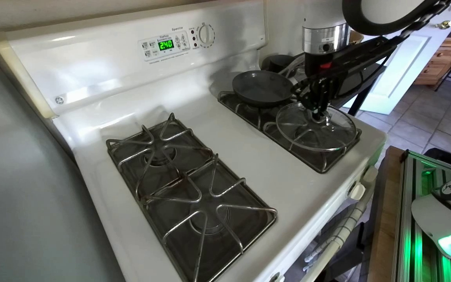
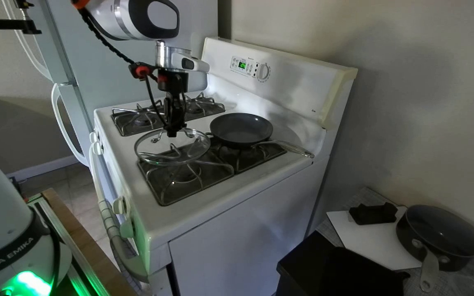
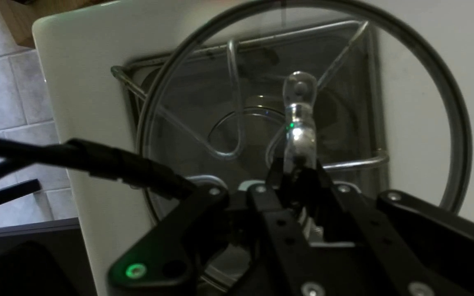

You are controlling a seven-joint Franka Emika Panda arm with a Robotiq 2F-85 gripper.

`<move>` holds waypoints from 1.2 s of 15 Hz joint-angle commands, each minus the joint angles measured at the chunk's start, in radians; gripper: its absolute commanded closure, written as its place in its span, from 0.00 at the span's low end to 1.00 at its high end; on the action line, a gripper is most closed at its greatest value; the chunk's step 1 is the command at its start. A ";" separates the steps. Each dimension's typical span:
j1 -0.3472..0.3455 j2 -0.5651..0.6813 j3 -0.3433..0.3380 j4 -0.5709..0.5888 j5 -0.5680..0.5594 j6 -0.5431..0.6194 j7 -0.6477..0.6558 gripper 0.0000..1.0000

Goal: Put the glass lid on the pan

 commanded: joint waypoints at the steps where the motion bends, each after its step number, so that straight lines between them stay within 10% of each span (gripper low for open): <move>1: 0.003 -0.019 0.001 0.003 0.009 -0.027 0.004 0.98; 18: 0.001 -0.112 0.003 -0.028 0.011 -0.037 -0.018 0.98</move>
